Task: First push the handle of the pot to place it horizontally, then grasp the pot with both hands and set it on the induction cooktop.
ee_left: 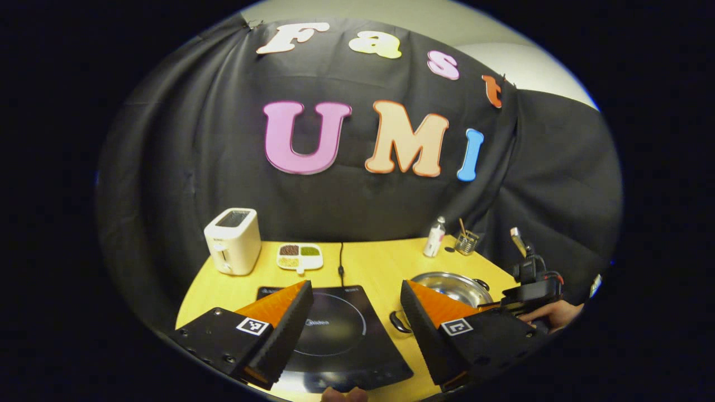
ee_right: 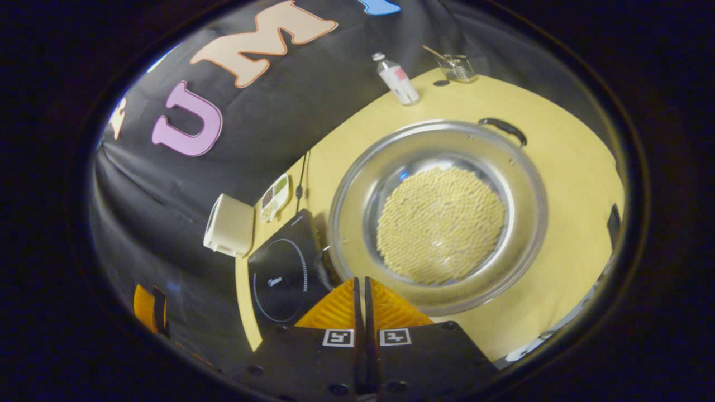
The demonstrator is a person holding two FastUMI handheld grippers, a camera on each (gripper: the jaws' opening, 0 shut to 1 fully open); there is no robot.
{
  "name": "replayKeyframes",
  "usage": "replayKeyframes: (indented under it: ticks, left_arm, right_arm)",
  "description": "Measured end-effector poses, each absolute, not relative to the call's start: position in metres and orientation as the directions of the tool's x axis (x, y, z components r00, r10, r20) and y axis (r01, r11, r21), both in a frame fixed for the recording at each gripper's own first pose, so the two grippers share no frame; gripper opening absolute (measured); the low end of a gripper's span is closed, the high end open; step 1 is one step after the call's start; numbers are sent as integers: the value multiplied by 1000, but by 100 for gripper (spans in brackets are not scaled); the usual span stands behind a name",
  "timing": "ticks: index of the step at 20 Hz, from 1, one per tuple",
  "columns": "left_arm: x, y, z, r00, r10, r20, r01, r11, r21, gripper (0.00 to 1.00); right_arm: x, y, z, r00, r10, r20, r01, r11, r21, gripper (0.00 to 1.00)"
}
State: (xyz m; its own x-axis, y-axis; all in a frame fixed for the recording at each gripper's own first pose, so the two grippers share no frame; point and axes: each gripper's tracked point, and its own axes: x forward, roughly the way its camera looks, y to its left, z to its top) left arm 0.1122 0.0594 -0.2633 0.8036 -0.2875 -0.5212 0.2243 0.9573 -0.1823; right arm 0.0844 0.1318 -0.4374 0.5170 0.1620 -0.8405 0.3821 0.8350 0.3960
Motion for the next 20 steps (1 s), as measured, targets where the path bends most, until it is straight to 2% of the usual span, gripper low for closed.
replayKeyframes:
  ticks: [2,3,4,5,6,7,8,9,13,15,17,19,20]
  left_arm:
    - [108,33,-278,778,-273,-566,192,961,-200,96]
    - [105,20,-286,766,-272,-582,181,961,-211,96]
    - [105,6,-294,756,-268,-597,169,961,-218,96]
    - [102,-5,-311,734,-256,-629,150,964,-218,96]
    - [98,-13,-328,706,-240,-666,129,969,-212,96]
    - [96,-21,-341,682,-223,-697,106,973,-207,96]
    - [96,-28,-349,669,-208,-714,86,975,-204,97]
    - [98,-33,-355,660,-198,-725,65,976,-207,97]
    - [105,-40,-381,621,-142,-771,10,985,-173,97]
    - [108,-42,-392,602,-124,-789,-3,988,-157,97]
    - [106,-43,-407,571,-110,-814,-11,990,-142,96]
    - [107,-48,-421,544,-109,-832,-17,990,-141,96]
    - [108,-49,-429,537,-107,-837,-11,991,-134,96]
  right_arm:
    - [85,95,-434,523,172,-835,353,848,396,3]
    - [87,74,-436,523,170,-835,339,857,387,8]
    - [92,55,-435,536,163,-828,320,869,378,0]
    - [97,34,-433,548,151,-823,299,883,361,17]
    - [102,15,-433,554,140,-821,280,897,341,29]
    - [107,0,-434,563,125,-817,262,910,320,32]
    - [114,-17,-434,580,101,-809,241,927,288,21]
    - [123,-33,-435,596,83,-799,215,942,259,33]
    - [148,-66,-447,606,52,-794,148,973,176,37]
    - [154,-73,-455,608,43,-793,111,984,138,58]
    - [163,-81,-464,612,23,-790,59,995,74,60]
    - [169,-81,-470,613,18,-790,-1,1000,22,70]
    - [174,-79,-472,619,19,-785,-30,1000,0,70]
